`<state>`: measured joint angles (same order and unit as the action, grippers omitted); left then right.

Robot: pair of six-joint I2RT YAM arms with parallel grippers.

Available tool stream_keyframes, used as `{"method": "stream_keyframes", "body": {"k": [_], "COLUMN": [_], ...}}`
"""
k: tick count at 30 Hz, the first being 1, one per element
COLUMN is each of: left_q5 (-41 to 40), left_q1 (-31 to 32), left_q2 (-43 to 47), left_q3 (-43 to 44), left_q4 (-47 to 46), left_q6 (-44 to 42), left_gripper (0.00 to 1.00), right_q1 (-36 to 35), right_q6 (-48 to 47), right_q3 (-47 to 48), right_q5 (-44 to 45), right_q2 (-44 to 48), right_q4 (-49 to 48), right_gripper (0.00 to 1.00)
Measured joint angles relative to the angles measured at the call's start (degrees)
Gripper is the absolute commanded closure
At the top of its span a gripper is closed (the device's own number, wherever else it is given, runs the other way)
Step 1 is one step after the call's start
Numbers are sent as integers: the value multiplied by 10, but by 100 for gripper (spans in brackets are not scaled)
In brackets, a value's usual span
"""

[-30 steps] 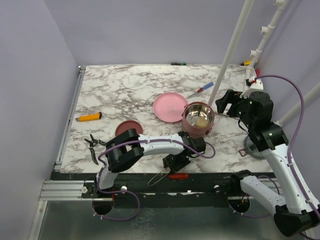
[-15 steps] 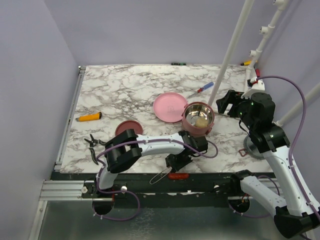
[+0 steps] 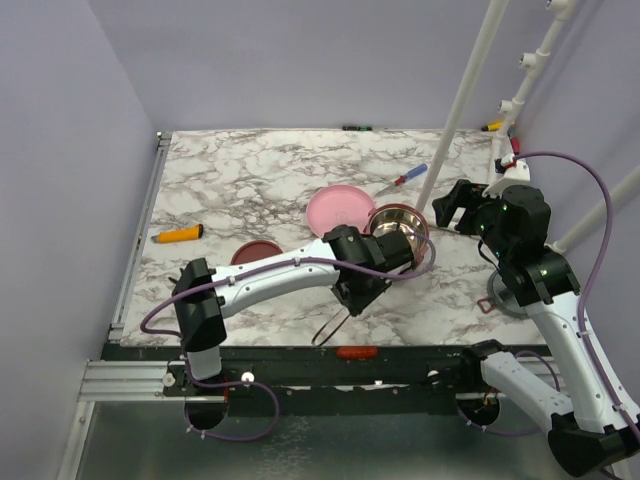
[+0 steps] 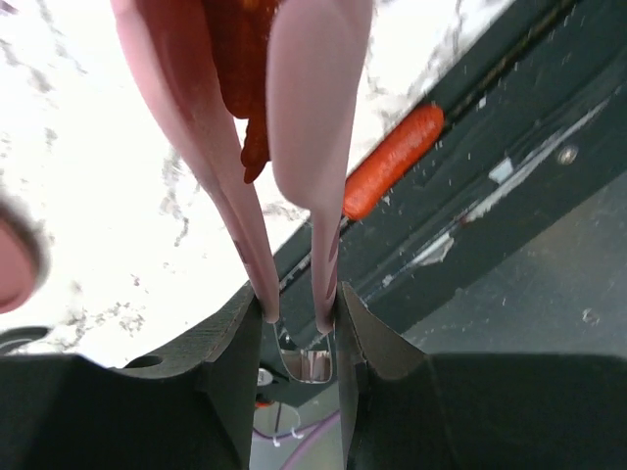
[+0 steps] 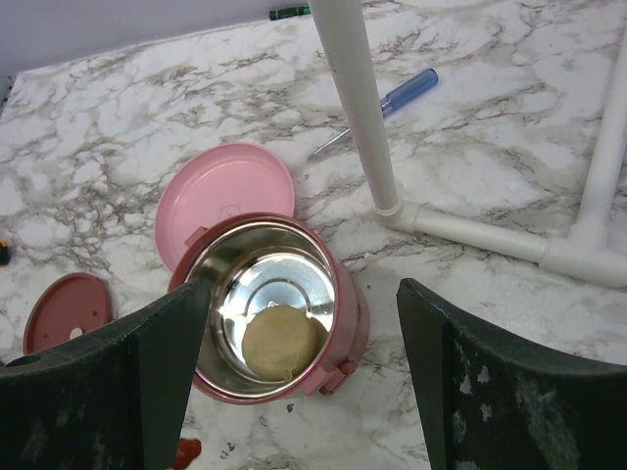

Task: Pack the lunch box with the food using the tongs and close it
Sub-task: Pick up the fake food at the center of the board, then place the fake food in the packing box.

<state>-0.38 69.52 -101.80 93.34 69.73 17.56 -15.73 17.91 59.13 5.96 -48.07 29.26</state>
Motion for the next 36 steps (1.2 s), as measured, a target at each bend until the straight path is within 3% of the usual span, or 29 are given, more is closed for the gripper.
{"method": "stream_keyframes", "body": {"k": [11,17,21,36], "left_q5": [-48,-51,-51,-61], "left_q1": [-70,-78,-79,-80], "left_q2": [-44,-73,-83,-80], "left_q3": [146,165,165,166], "left_q4": [11,8,7,-3], "left_q6": [-23,-31,-33,-37], "left_gripper": [78,57,51,52], "right_q1": [0,0,0,0], "right_q6": [0,0,0,0], "right_q3": [0,-2,-2,-2], "right_q5": [0,0,0,1], "right_q2": [4,7,9,9], "right_q4": [0,0,0,0], "right_gripper": [18,18,18,18]}}
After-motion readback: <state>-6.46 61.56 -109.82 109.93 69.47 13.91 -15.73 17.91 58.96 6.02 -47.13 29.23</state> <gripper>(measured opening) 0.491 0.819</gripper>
